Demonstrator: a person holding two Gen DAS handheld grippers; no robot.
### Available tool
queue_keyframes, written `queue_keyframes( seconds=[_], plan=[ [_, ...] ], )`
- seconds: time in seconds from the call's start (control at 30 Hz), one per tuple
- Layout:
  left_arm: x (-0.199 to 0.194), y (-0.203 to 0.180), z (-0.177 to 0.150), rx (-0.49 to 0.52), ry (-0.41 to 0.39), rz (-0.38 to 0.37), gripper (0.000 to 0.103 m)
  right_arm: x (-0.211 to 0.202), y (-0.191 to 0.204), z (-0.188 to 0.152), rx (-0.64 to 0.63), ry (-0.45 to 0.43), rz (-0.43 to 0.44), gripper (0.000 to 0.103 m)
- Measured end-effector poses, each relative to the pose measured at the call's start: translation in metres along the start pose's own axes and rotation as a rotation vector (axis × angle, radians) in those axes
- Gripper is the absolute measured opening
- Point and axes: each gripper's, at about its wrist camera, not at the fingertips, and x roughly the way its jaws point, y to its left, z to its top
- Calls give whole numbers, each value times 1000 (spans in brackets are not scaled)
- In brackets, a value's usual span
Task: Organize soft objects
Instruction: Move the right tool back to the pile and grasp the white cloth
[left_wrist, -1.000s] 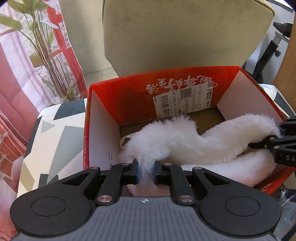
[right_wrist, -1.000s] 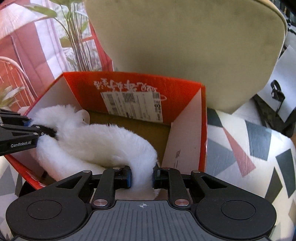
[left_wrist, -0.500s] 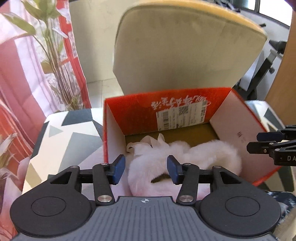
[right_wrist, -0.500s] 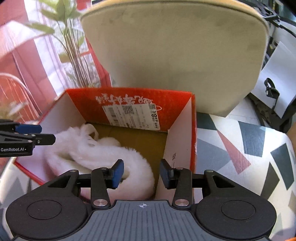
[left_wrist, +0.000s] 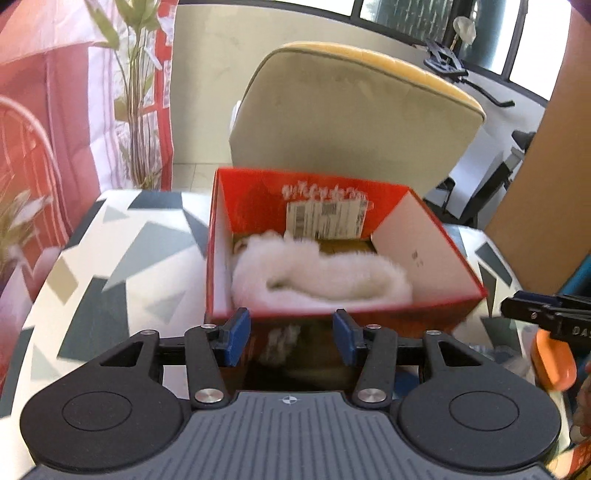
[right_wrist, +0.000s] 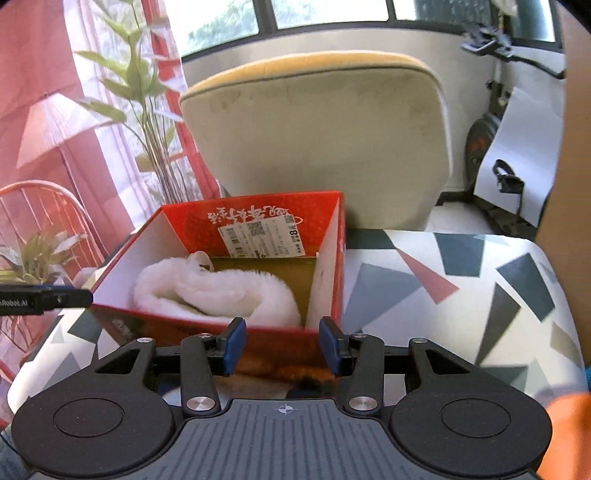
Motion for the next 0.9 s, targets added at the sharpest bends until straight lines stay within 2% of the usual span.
queue_keyframes(
  seconds=[0.17, 0.37, 0.57, 0.77, 0.9],
  plan=[
    [-12, 13, -28, -3, 27, 13, 52, -22, 4, -40, 51, -29, 4, 41],
    [-17, 30, -62, -23, 73, 38, 52, -36, 12, -74, 80, -16, -3, 41],
    [-10, 46, -89, -131, 123, -10, 51, -44, 23, -89, 66, -10, -5, 41],
    [-6, 39, -100, -58, 100, 31, 51, -45, 29, -98, 74, 7, -2, 41],
    [-5, 40, -103, -70, 92, 9, 51, -44, 32, -106, 64, 22, 4, 41]
  ],
)
